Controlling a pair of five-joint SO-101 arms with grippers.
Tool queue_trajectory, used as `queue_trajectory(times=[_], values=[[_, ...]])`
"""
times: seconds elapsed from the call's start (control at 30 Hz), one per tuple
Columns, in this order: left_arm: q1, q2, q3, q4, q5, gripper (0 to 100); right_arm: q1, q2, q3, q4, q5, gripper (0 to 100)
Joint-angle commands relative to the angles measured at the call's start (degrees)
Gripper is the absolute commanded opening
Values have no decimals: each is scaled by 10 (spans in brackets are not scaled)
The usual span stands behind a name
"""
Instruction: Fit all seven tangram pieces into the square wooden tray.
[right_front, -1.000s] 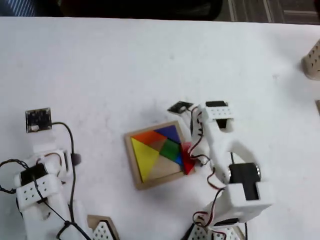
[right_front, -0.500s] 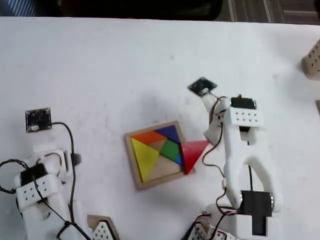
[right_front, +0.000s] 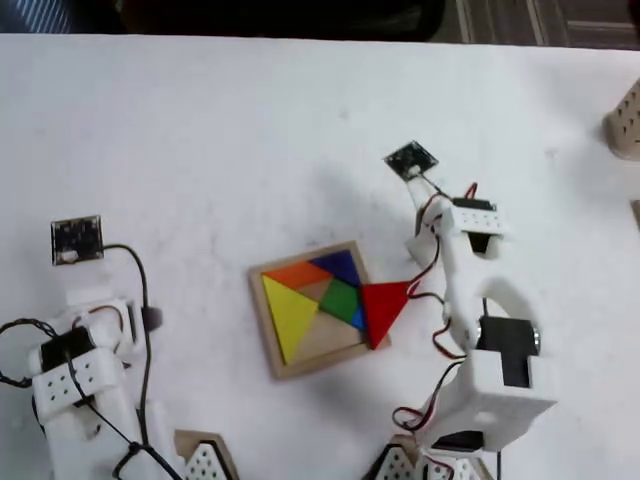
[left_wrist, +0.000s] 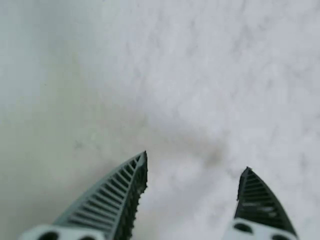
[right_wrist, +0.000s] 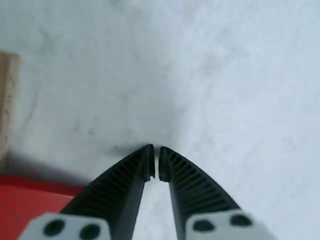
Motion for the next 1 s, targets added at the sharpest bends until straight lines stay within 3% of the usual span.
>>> queue_trajectory(times=[0.0, 0.1, 0.63, 0.97], values=[[7, -6, 0, -13, -5, 106, 3, -11, -22, 67, 11, 18], [7, -6, 0, -14, -5, 106, -11, -10, -20, 114, 47, 18], [7, -6, 0, -14, -5, 106, -62, -15, 4, 225, 46, 18], [-8, -5, 0, -21, -5, 106, -23, -16, -25, 253, 33, 18]])
